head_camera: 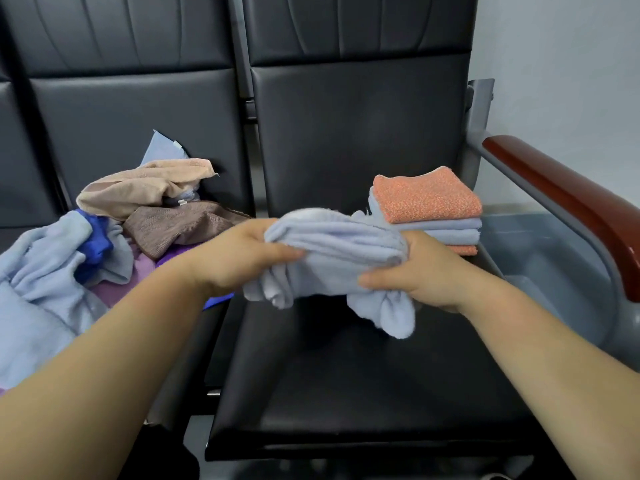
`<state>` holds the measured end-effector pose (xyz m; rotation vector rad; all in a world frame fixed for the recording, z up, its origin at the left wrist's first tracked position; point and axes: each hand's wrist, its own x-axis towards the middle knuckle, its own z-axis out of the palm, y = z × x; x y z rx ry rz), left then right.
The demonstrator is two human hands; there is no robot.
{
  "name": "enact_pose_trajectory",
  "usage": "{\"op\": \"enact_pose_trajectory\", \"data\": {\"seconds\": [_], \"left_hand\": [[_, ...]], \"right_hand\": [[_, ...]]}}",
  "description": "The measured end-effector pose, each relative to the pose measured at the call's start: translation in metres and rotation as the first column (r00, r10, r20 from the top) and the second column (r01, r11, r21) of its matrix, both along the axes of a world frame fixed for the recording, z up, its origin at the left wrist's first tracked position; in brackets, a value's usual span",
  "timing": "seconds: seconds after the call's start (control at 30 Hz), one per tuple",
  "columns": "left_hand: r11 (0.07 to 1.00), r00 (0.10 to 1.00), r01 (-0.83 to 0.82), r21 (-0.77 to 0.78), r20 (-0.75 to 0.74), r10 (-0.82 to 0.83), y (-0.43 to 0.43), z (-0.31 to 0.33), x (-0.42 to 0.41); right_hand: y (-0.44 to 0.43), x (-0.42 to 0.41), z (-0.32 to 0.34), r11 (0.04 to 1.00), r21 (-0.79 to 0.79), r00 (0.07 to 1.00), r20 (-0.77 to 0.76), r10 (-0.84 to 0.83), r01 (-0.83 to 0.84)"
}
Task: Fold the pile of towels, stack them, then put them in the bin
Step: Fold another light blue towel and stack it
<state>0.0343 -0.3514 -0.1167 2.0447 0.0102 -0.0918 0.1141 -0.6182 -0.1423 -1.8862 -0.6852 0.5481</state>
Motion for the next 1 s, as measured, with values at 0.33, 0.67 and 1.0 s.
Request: {"op": "enact_pose_trajectory", "data": {"seconds": [0.33,0.67,1.0], "left_hand": [[0.927,0.997,0.076,0.368,0.004,-0.083,-0.011,-0.008,0.003],[0.855,0.992,0.122,-0.503,0.065,-0.104,-0.008,-0.003,0.004],[0.993,0.993,-0.117,0.004,0.023,0.117,0.0,-0.002,0.007]], "right_hand": [[0.004,0.009,0.008,0.946,-0.223,0.936,0.316,-0.158,0.235],[0.008,0.006,-0.007,0.871,-0.479,0.927,0.365,0.088,0.106],[-0.001,0.009,0.003,1.0,0.015,0.998,-0.07,0.008,-0.007]]}}
